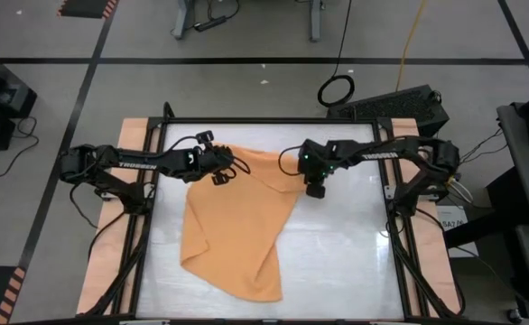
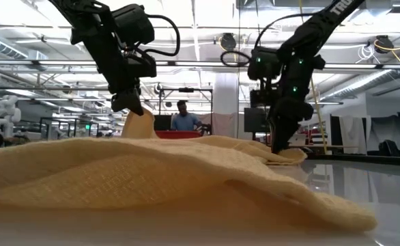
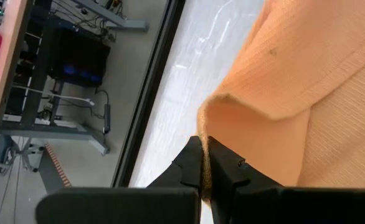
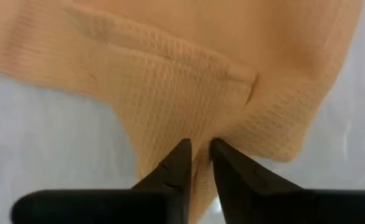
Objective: Roll towel
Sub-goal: Roll the yellow towel
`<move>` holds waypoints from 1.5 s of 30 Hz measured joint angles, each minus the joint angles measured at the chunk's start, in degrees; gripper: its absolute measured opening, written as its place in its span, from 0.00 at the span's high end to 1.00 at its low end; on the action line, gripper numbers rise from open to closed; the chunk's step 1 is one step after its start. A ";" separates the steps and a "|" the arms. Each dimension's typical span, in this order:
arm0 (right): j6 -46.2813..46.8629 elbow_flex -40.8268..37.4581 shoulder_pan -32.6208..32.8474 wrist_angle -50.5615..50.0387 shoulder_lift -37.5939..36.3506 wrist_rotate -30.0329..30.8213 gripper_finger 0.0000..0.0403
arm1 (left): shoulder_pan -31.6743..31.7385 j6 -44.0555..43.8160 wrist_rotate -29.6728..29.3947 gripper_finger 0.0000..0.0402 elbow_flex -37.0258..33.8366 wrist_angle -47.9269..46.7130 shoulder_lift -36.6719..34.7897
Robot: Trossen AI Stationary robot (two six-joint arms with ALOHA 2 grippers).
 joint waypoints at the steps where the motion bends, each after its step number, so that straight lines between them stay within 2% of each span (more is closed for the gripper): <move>1: 0.00 0.16 0.32 0.01 -0.74 0.98 0.82 | 0.00 -0.04 0.30 0.97 0.00 0.00 0.00; 7: -3.49 0.67 0.86 4.18 -6.00 2.90 0.63 | 0.00 -0.08 0.53 0.97 0.00 0.04 0.00; 13: -8.16 0.69 -0.77 9.09 -3.90 3.35 0.49 | 0.00 -0.17 0.61 0.97 0.00 0.27 0.00; 19: -10.95 0.67 -5.82 8.71 0.16 -4.84 0.46 | 0.00 -0.17 0.63 0.97 0.00 0.30 0.00; 27: -15.40 0.67 -6.63 9.60 4.58 -9.86 0.49 | 0.00 -0.17 0.63 0.97 0.00 0.24 0.00; 35: -15.36 0.69 -7.07 11.10 8.18 -9.99 0.53 | 0.00 -0.15 0.63 0.97 0.00 0.23 0.00; 38: -15.32 0.69 -7.07 11.27 8.18 -9.76 0.60 | 0.00 -0.15 0.64 0.97 0.00 0.23 0.00; 45: -15.43 0.67 -7.07 11.07 7.30 -7.70 0.85 | 0.05 -0.15 0.63 0.97 0.00 0.22 0.00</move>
